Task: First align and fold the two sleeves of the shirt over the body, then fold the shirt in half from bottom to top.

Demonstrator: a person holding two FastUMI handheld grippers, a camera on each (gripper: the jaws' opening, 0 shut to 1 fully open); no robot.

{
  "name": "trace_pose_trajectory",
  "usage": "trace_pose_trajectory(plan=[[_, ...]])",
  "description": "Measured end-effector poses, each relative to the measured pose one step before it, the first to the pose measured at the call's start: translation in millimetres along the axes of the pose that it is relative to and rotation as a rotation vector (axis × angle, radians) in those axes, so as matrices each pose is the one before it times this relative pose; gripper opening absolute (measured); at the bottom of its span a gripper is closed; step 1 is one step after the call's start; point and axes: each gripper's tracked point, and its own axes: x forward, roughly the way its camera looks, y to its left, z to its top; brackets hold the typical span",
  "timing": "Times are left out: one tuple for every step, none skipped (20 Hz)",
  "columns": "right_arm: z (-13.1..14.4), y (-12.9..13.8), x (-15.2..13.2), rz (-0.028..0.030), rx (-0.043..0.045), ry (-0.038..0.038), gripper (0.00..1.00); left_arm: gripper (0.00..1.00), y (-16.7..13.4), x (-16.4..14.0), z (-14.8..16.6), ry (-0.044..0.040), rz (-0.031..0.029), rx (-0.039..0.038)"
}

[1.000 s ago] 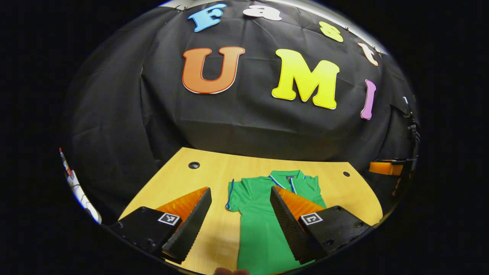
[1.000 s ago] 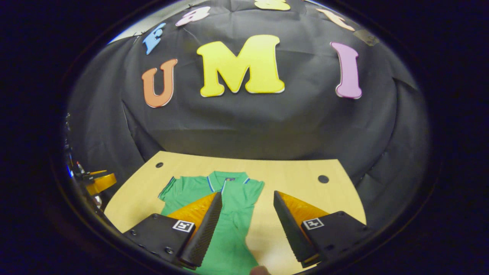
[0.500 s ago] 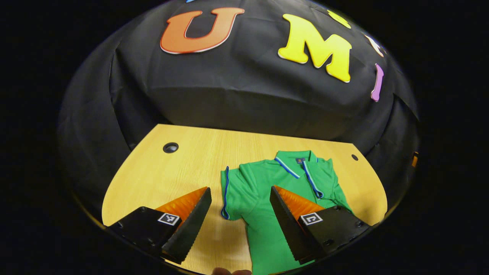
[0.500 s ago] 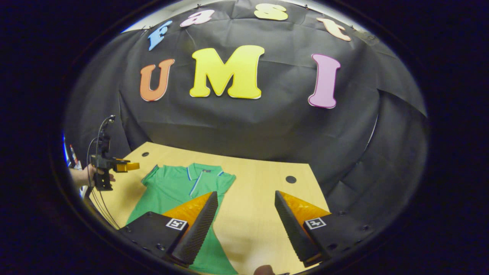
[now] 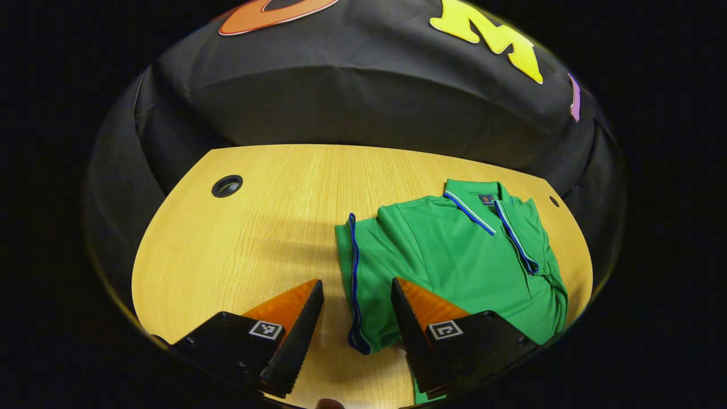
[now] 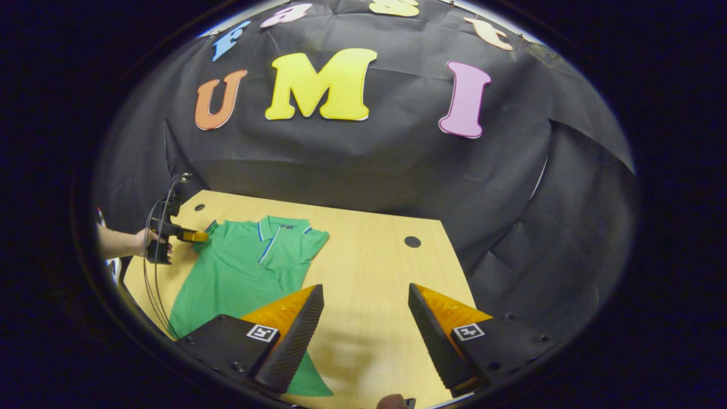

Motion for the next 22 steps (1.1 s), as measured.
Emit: trace_pose_trajectory(plan=[[-5.64,-2.2,2.03,-0.00766,0.02066,0.02134,0.93,0.76,-3.15,2.17,-0.29,0.00358,-0.0073,-0.00263],[-5.84,-1.26,1.27,-0.00456,0.02094,0.02053,0.95,0.74,-1.68,1.68,-1.82,0.00839,0.00197,0.00149],[-3.35,-1.24,1.14,-0.00398,0.01674,0.00825,0.96,0.76,2.93,1.88,0.76,-0.00026,0.01471,0.00893],[-1.38,-2.02,-0.21,-0.00432,0.00975,0.00226,0.95,0.66,1.93,3.14,2.71,-0.0077,0.01517,0.00868],[-1.37,-1.88,-0.94,-0.00468,0.00241,-0.00015,0.95,0.66,4.55,-0.12,-2.5,0.01187,0.02454,0.00257],[-1.42,-2.18,-1.7,-0.0043,-0.00103,-0.001,0.93,0.52,2.59,0.09,0.89,-0.00123,0.01735,0.00007],[-2.43,-4.43,-1.49,-0.00754,0.00361,-0.00095,0.95,0.37,3.83,0.54,-0.42,-0.00117,0.0203,-0.00692],[-2.37,-2.31,0.22,-0.00725,0.00608,0.00376,0.95,0.26,0.1,-1.2,0.63,-0.00285,0.00479,-0.00954],[-3.07,-1.8,0.39,-0.00597,0.00797,0.00638,0.95,0.22,-2.65,0.27,0.04,-0.00262,-0.01091,-0.01157],[-4.9,-1.86,1.16,-0.00245,0.00761,0.01003,0.96,0.15,-2.59,-0.13,-0.62,0.00245,-0.00736,-0.01024],[-3.03,-1.86,0.51,-0.00571,0.00438,0.00591,0.96,0.09,-0.66,0.41,-0.29,0.00579,-0.00006,-0.00335],[-2.79,-1.56,1.12,-0.00531,0.00133,0.00278,0.95,0.05,-0.82,-0.9,0.2,0.00616,-0.00727,-0.0004],[-1.32,0.12,-0.41,0.00001,-0.00031,0.00186,0.96,0.05,-2.81,-4.04,0.59,0.00478,-0.00585,0.00337],[-0.19,1.37,-0.32,0.00254,-0.00184,-0.00236,0.95,0.04,0.6,-3.6,5.09,-0.01015,0.00807,0.01061],[0.74,1.42,-0.68,0.00401,-0.0033,-0.00348,0.95,0.11,-1.87,-4.8,8.62,-0.02369,0.0016,0.00991],[0.23,1.95,0.06,0.00494,-0.00552,-0.00424,0.95,0.03,-4.38,-6.37,8.81,-0.02208,-0.00713,0.00608],[1.24,2.27,-1.21,0.00602,-0.00398,-0.00318,0.94,0.03,-4.09,-6.09,8.3,-0.01897,-0.00654,0.00439],[0.81,0.26,-1.09,0.00431,-0.00251,-0.00659,0.95,0.03,-6.3,-5.32,8.2,-0.01662,-0.01015,0.00217],[1.06,0.52,-2.51,0.00409,-0.00073,-0.00502,0.97,0.03,-6.58,-4.17,7.91,-0.01678,-0.00915,0.0026],[-0.04,0.36,-1.33,0.00347,-0.00223,-0.00511,0.95,0.03,-7.57,-2.8,6.83,-0.01291,-0.00852,0.00336],[-0.29,0.42,-1.66,0.00253,-0.00112,-0.00293,0.95,0.03,-8.26,-1.5,4.66,-0.00827,-0.00901,0.00176],[-1.47,-0.15,-1.94,0.00323,-0.00162,-0.00143,0.96,0.03,-8.75,-0.77,2.84,-0.00518,-0.00509,0.00208]])
